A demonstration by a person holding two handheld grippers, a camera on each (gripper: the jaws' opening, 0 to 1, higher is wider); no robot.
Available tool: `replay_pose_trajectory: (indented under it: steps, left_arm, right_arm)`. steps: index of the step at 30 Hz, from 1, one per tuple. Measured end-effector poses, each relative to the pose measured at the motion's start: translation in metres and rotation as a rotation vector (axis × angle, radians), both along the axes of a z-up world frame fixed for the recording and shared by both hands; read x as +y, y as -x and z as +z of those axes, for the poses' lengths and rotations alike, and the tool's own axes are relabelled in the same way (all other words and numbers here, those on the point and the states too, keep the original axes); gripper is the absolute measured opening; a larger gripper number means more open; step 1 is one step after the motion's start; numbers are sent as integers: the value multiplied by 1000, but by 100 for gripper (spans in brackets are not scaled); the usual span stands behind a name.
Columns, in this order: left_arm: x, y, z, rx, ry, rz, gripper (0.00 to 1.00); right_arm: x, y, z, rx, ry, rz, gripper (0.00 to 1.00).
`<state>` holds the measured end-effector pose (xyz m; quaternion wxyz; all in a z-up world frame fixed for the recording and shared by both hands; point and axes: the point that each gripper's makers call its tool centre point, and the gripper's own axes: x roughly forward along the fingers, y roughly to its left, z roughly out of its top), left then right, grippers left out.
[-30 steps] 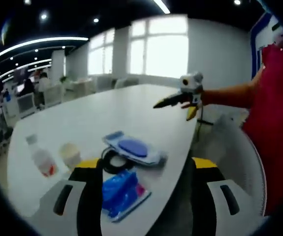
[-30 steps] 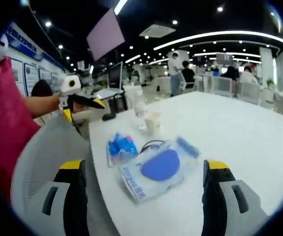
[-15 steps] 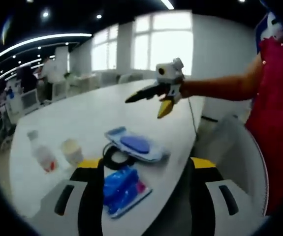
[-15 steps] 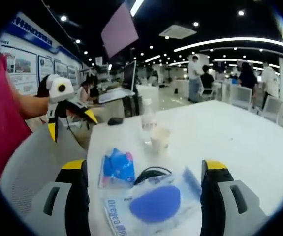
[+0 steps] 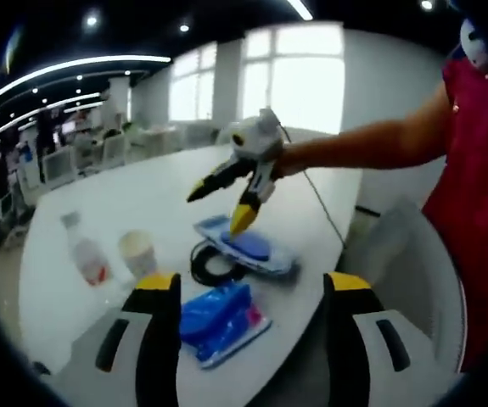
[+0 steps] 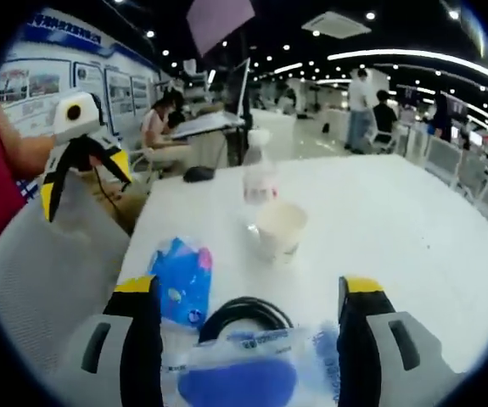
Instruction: Arrange the tabletop items into an orderly group along one side of the table until the central work area is clear of visible clutter.
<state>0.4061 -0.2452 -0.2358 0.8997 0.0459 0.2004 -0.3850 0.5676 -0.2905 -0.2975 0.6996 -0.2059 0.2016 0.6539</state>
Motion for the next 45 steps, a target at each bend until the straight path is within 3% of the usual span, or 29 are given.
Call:
replay_pose_trajectory:
  steps: [5,15,20,28,45]
  left_arm:
    - [6,-1,-1,2,8,18,64]
    - [11,-4,-3,4,28,38,64]
    - [11,-6,-4,4,29,41,63]
    - [9,-9,-5,7,31,40,62]
    - [7,-16,-6,13,32,25,62]
  right_arm:
    - [6,-10,-29,-58,144,55,79]
    - [5,-4,-68,-168,448,261,53]
    - [6,-3,-76,-135,501,282,42]
    - [-2,-6,-97,-164,635,327,30]
    - [-20,-20,-105,-161,705,295,19]
